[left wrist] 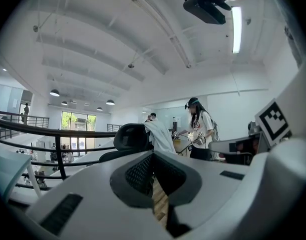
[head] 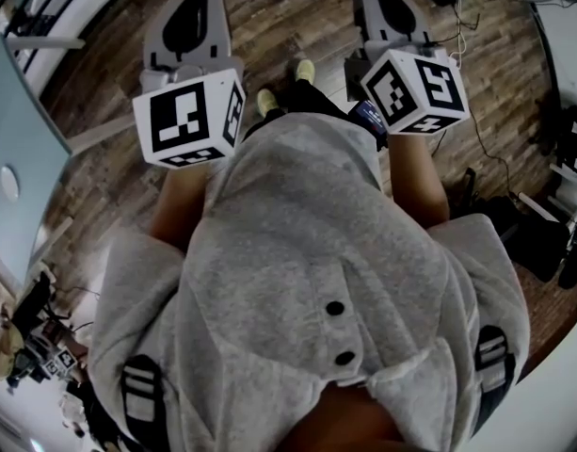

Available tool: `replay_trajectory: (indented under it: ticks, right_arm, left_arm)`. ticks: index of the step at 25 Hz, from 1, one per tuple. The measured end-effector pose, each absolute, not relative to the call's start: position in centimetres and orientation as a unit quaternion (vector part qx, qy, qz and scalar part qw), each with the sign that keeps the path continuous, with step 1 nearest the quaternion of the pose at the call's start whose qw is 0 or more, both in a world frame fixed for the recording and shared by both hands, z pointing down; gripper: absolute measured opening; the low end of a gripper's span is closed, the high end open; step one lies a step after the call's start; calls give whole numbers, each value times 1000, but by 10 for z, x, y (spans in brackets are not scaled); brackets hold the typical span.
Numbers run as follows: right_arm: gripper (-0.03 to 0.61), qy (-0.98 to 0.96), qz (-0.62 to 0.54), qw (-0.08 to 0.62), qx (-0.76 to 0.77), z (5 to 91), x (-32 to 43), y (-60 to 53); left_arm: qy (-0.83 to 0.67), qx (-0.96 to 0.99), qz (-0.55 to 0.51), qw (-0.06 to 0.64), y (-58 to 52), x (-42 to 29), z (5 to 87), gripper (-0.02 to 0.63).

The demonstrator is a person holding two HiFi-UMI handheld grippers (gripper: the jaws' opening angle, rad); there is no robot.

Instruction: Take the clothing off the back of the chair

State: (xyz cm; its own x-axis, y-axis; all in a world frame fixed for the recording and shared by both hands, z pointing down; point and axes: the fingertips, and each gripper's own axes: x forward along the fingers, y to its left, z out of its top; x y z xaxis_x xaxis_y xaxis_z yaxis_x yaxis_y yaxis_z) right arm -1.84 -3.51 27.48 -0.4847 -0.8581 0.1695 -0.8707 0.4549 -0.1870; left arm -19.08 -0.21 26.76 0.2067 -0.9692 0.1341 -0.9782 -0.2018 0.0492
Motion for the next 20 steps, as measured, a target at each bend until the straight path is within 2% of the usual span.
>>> replay_trajectory:
  ticks: [20]
  right_arm:
    - [12, -858, 122, 4, 499, 264, 19, -123]
  left_arm:
    - [-642, 764, 47, 48, -78, -157, 258, 6]
